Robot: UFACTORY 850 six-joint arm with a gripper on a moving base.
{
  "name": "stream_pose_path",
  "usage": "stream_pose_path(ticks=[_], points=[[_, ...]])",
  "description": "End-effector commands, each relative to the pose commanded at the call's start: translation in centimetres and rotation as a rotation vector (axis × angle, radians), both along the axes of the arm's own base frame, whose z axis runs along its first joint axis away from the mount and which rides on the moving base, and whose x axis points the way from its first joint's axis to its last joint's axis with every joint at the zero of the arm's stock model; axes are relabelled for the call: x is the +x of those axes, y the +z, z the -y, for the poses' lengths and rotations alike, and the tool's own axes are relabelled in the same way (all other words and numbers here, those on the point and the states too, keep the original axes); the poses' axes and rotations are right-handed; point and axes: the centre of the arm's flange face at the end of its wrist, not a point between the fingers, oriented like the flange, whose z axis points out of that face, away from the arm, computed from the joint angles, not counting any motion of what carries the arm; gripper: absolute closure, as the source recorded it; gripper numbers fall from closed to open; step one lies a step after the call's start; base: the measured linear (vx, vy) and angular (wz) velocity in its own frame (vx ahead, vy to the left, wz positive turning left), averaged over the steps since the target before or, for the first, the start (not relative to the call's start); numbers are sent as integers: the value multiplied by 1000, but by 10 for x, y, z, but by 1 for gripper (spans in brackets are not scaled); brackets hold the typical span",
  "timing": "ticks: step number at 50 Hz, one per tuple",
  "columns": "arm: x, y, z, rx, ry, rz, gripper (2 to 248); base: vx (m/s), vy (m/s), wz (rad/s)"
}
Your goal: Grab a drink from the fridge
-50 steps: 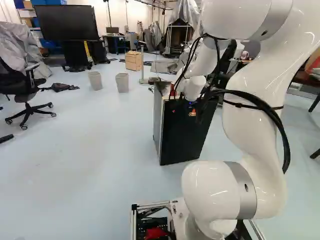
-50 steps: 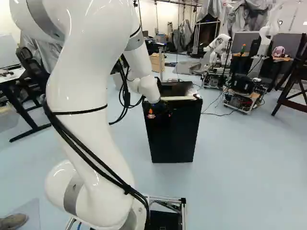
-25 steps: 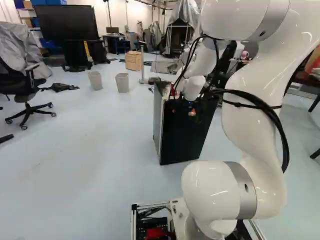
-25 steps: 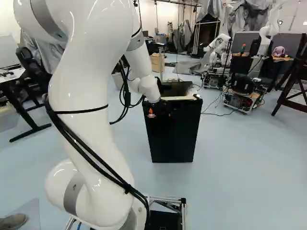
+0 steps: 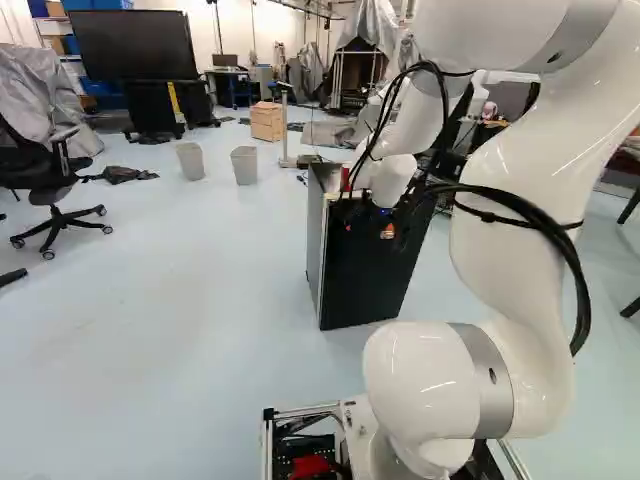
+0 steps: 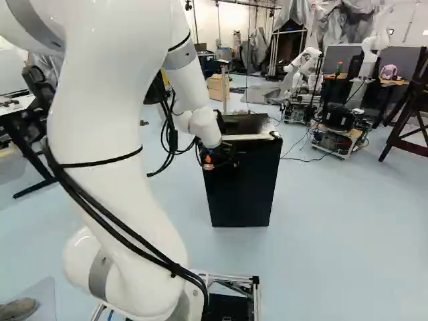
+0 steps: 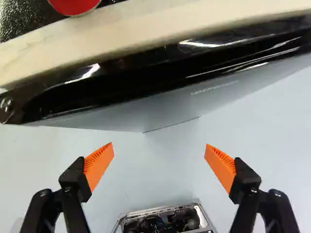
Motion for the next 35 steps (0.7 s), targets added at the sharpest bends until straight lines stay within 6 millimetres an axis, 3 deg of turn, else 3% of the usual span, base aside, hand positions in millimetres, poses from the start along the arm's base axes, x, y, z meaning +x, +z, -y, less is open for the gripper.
stream_pose_path(ticks=[35], points=[[-54,10,-6,-53,-16,155,3,0,0,0]])
